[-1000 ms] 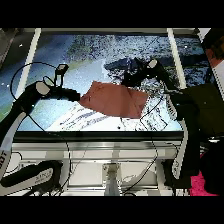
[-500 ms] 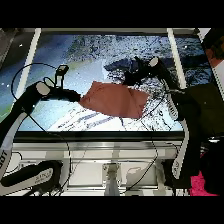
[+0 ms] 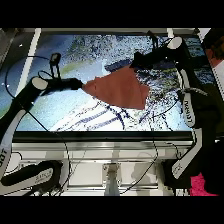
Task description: Fold the clothes and pants, and hang the long-sleeved shirts on hangers.
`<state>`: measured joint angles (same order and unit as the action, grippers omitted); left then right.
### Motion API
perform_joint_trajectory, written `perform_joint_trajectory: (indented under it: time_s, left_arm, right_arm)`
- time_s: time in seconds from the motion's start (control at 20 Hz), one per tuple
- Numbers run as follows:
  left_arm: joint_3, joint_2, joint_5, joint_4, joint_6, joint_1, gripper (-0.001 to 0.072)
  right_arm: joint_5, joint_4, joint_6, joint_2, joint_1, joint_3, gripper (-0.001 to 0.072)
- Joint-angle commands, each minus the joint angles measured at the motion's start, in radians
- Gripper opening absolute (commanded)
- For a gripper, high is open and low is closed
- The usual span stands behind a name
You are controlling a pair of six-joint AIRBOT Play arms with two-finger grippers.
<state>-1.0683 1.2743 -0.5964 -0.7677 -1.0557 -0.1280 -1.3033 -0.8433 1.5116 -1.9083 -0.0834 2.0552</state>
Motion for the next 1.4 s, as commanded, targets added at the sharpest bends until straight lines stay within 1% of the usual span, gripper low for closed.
perform_joint_trajectory:
  time_s: [0.0, 0.1, 0.15, 0.25, 0.35, 0.45, 0.5, 0.55, 0.65, 0.7, 0.8, 0.9, 1.0, 1.1, 1.2, 1.35]
  left_arm:
    - [-0.127, -0.008, 0.187, 0.253, 0.164, -0.024, 0.0014]
    - [-0.18, 0.004, 0.32, 0.365, 0.287, -0.072, 0.0013]
    - [-0.202, 0.016, 0.376, 0.38, 0.33, -0.096, 0.0014]
    - [-0.239, 0.043, 0.457, 0.38, 0.34, -0.13, 0.0014]
    - [-0.278, 0.068, 0.472, 0.38, 0.34, -0.138, 0.0013]
    - [-0.314, 0.084, 0.461, 0.373, 0.341, -0.137, 0.0014]
    - [-0.318, 0.084, 0.424, 0.361, 0.359, -0.131, 0.0014]
    - [-0.318, 0.085, 0.335, 0.326, 0.369, -0.123, 0.0013]
    - [-0.311, 0.099, 0.113, 0.286, 0.368, -0.104, 0.0013]
    - [-0.293, 0.103, 0.036, 0.261, 0.357, -0.096, 0.0012]
    - [-0.22, 0.087, 0.029, 0.165, 0.296, -0.095, 0.0011]
    - [-0.111, 0.04, 0.029, 0.042, 0.208, -0.099, 0.0011]
    - [0.029, -0.037, 0.029, 0.034, 0.191, -0.103, 0.0011]
    - [0.174, -0.137, 0.026, 0.035, 0.19, -0.113, 0.0011]
    - [0.297, -0.23, 0.024, 0.035, 0.166, -0.133, 0.0012]
    - [0.446, -0.35, -0.028, 0.035, 0.134, -0.188, 0.0011]
  right_arm:
    - [0.262, 0.002, 0.008, 0.073, 0.002, 0.001, 0.001]
    - [0.509, 0.013, 0.006, 0.075, 0.002, 0.001, 0.0009]
    - [0.638, 0.018, 0.006, 0.075, 0.002, 0.001, 0.0009]
    - [0.796, 0.039, 0.006, 0.076, 0.003, 0.001, 0.0008]
    - [0.849, 0.057, 0.005, 0.076, 0.005, 0.003, 0.0007]
    - [0.824, 0.057, -0.031, 0.077, 0.005, 0.005, 0.0008]
    - [0.787, 0.053, -0.044, 0.08, 0.008, 0.005, 0.0008]
    - [0.735, 0.05, -0.051, 0.084, 0.014, 0.005, 0.0008]
    - [0.57, 0.022, -0.047, 0.1, 0.043, 0.005, 0.0007]
    - [0.505, 0.006, -0.047, 0.113, 0.056, -0.005, 0.0006]
    - [0.38, -0.065, -0.047, 0.168, 0.078, -0.069, 0.0006]
    - [0.261, -0.145, -0.048, 0.245, 0.085, -0.179, 0.0006]
    - [0.249, -0.175, -0.048, 0.349, 0.085, -0.341, 0.0006]
    - [0.261, -0.18, -0.048, 0.469, 0.085, -0.525, 0.0006]
    - [0.272, -0.179, -0.047, 0.592, 0.083, -0.709, 0.0007]
    - [0.27, -0.172, -0.034, 0.767, 0.082, -0.959, 0.0007]
